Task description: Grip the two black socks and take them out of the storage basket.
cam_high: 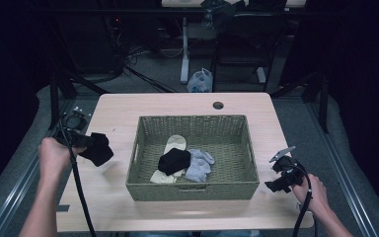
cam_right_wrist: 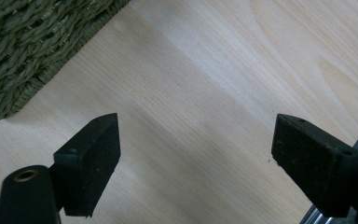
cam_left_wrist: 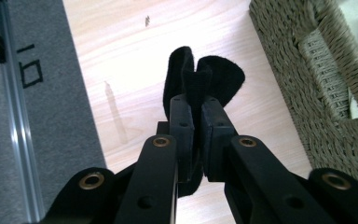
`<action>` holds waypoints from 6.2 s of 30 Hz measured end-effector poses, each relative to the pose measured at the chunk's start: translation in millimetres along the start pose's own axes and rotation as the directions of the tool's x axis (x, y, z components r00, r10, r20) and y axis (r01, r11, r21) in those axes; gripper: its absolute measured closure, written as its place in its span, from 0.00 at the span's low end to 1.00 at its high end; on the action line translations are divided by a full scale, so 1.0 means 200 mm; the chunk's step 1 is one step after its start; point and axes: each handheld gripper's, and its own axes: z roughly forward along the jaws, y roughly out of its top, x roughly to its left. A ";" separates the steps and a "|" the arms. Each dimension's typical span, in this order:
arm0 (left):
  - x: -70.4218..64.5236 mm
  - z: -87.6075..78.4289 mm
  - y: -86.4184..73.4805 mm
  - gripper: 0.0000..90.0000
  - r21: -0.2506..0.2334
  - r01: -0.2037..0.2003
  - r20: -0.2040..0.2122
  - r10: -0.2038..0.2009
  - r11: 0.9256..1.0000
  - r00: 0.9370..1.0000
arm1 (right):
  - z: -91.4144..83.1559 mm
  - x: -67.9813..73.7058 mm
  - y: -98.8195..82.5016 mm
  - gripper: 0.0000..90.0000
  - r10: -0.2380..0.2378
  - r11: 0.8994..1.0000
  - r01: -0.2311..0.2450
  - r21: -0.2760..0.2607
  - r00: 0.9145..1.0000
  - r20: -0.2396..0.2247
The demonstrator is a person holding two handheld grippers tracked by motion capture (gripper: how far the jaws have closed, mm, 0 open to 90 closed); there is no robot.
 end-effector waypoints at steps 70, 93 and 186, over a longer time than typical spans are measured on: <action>-0.30 -0.04 0.02 0.00 -0.210 -0.018 0.211 0.063 0.977 0.976 | 0.01 0.01 0.02 0.17 -0.003 1.000 0.003 -0.005 1.000 -0.005; -0.67 0.14 0.39 0.00 -0.148 -0.210 0.229 0.240 0.966 0.943 | 0.00 0.01 -0.01 0.17 0.005 1.000 -0.005 -0.014 1.000 -0.002; -0.78 0.03 0.50 0.90 -0.087 -0.358 0.282 0.368 0.930 0.886 | 0.00 0.01 0.00 0.17 0.006 1.000 -0.007 -0.018 1.000 -0.005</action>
